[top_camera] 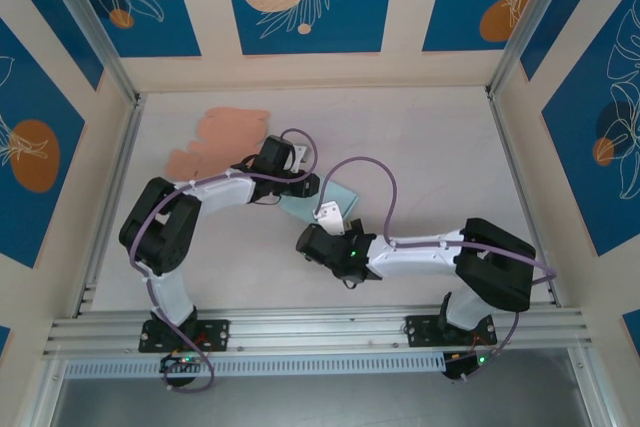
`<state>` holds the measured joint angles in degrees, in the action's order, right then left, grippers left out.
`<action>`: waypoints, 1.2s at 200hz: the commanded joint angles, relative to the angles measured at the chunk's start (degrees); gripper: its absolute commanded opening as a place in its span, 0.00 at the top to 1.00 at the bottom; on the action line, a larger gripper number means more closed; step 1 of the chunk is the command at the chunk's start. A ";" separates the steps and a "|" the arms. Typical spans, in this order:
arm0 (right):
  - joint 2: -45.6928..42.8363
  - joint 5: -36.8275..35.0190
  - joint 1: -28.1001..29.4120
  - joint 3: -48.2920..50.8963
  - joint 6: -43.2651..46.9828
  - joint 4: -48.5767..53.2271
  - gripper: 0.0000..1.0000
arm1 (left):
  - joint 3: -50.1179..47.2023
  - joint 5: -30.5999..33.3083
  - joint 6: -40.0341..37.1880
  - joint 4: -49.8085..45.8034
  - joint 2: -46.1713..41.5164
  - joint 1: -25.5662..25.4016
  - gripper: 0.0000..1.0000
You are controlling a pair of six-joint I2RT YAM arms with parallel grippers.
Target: Fold the paper box
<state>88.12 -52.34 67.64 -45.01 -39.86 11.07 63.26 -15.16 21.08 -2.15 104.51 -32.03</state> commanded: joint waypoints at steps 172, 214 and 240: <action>0.05 29.61 -23.24 -6.46 -10.86 8.63 0.31 | -7.23 16.33 1.59 1.24 -8.12 -0.77 0.42; 4.61 31.98 -26.07 -9.23 -6.53 8.11 0.42 | -9.01 20.35 1.35 0.28 -8.71 -0.75 0.41; 6.71 33.24 -26.60 -9.31 -6.09 8.29 0.47 | -10.04 23.90 1.41 -2.47 -8.51 -0.67 0.41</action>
<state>92.79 -22.06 41.54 -53.30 -47.90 19.25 54.57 4.19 23.44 -1.15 97.43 -32.75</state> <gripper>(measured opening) 0.536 0.590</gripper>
